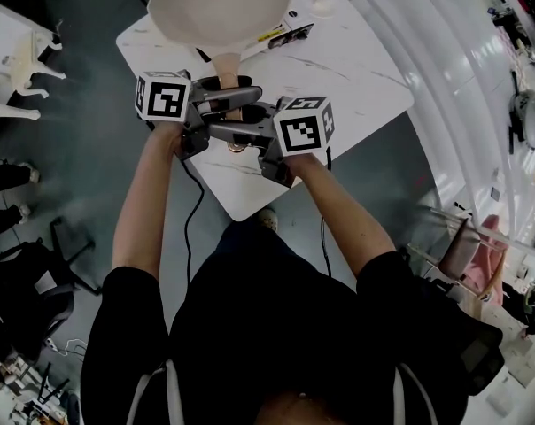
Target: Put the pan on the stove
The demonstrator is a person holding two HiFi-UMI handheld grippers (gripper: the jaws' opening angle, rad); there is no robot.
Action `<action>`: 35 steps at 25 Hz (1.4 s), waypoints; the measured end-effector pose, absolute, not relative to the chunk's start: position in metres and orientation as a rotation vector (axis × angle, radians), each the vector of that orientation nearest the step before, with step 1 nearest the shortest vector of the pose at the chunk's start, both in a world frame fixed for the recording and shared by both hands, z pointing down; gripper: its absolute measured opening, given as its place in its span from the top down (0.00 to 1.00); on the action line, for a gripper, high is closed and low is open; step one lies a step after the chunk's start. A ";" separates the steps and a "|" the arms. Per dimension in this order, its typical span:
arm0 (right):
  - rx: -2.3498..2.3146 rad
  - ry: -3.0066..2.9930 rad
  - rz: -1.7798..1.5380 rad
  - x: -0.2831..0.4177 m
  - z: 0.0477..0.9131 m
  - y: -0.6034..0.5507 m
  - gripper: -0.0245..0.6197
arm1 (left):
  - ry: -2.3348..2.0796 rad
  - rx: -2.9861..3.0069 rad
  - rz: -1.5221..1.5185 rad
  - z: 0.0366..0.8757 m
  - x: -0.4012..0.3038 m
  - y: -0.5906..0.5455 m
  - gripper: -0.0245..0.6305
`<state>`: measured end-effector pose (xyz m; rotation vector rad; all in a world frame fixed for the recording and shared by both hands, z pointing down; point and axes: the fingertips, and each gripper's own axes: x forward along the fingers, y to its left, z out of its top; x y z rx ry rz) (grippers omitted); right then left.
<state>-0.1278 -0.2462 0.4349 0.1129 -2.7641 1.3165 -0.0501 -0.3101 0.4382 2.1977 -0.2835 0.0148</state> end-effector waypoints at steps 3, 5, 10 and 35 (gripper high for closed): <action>0.116 -2.758 1.338 -0.128 0.436 -0.251 0.64 | -0.277 2.194 0.026 0.440 -0.050 -0.315 0.57; 0.114 -2.752 1.351 -0.126 0.439 -0.255 0.64 | -0.277 2.190 0.030 0.444 -0.049 -0.319 0.57; 0.123 -2.745 1.368 -0.126 0.446 -0.255 0.64 | -0.284 2.182 0.057 0.451 -0.047 -0.320 0.57; 0.309 -2.756 1.281 -0.114 0.449 -0.264 0.62 | -0.401 2.155 0.017 0.452 -0.053 -0.320 0.43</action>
